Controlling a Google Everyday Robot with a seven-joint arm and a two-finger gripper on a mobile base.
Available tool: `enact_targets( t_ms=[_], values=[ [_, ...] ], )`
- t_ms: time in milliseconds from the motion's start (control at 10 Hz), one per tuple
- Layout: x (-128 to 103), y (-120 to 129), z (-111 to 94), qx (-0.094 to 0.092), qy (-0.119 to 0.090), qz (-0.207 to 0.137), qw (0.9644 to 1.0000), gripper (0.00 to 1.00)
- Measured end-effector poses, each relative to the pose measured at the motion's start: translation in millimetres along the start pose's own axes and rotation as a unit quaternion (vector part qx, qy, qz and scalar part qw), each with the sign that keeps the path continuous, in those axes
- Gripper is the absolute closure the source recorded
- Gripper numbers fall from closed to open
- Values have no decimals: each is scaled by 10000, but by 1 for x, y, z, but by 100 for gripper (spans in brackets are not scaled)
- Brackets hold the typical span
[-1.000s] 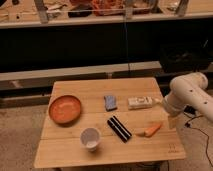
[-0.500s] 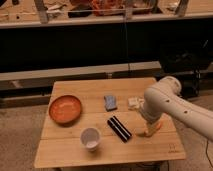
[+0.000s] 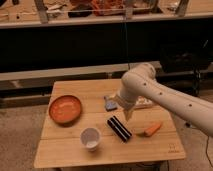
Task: Move the arm in a circular motion
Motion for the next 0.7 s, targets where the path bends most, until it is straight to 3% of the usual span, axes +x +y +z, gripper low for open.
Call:
enact_targets(
  t_ms=[100, 400, 500, 700],
  values=[
    [17, -30, 3, -10, 19, -253, 9997, 20],
    [71, -75, 1, -155, 206, -566, 9981, 20],
    [101, -86, -2, -193, 313, -513, 9980, 20],
    [144, -82, -5, -271, 415, -189, 9986, 20]
  ],
)
